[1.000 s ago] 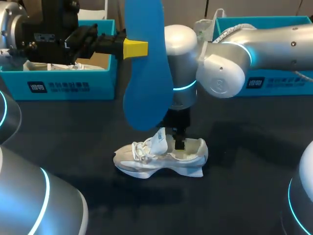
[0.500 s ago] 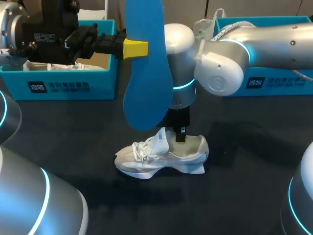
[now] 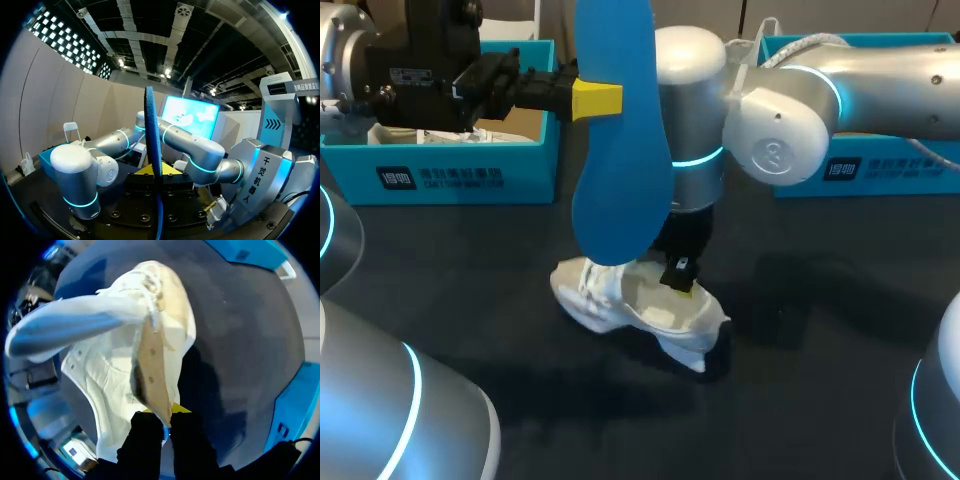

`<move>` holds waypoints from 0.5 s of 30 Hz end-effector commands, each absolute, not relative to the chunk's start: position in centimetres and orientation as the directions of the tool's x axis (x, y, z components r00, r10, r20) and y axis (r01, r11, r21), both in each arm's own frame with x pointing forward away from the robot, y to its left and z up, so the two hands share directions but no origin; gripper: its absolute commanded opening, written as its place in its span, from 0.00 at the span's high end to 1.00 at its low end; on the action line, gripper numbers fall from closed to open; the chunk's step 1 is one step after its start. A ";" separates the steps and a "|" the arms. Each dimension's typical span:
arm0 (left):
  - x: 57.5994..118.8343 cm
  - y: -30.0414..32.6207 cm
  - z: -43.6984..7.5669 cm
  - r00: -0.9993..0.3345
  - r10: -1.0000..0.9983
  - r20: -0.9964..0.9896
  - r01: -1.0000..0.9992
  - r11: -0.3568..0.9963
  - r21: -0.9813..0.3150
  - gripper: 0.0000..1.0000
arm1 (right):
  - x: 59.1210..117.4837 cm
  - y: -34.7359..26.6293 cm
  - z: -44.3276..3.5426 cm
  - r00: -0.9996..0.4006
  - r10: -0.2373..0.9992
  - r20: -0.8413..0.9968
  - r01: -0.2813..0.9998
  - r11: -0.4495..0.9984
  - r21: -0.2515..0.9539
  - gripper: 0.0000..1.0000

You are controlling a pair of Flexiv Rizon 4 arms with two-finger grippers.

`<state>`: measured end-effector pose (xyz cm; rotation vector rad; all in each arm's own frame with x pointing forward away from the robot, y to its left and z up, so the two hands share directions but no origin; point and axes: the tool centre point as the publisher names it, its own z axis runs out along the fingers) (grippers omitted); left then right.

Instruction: Take the shoe out of the shoebox, open the shoe tongue, remove and reinsert the insole, then place the shoe into the shoebox

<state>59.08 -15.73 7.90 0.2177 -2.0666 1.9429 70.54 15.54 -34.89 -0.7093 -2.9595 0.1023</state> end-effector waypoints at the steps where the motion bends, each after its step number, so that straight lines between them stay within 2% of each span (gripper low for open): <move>1: 59.2 -15.9 7.9 -0.945 0.091 0.315 -0.309 0.077 -0.948 1.00 | 69.1 15.3 -33.4 -0.824 0.562 0.076 0.560 0.827 -0.046 1.00; 3: 59.2 -15.9 7.9 -0.945 0.091 0.315 -0.309 0.077 -0.948 1.00 | 68.8 15.5 -33.2 -0.760 0.643 0.094 0.642 0.766 -0.041 1.00; 4: 59.2 -15.9 7.9 -0.945 0.091 0.315 -0.309 0.077 -0.948 1.00 | 68.5 15.7 -33.0 -0.666 0.737 0.114 0.738 0.674 -0.040 1.00; 6: 59.2 -15.9 7.9 -0.945 0.091 0.315 -0.309 0.077 -0.948 1.00 | 67.8 16.6 -32.5 -0.624 0.775 0.098 0.779 0.627 0.004 1.00; 15: 59.2 -15.9 7.9 -0.945 0.091 0.315 -0.309 0.077 -0.948 1.00 | 67.8 16.6 -32.5 -0.624 0.775 0.098 0.779 0.627 0.004 1.00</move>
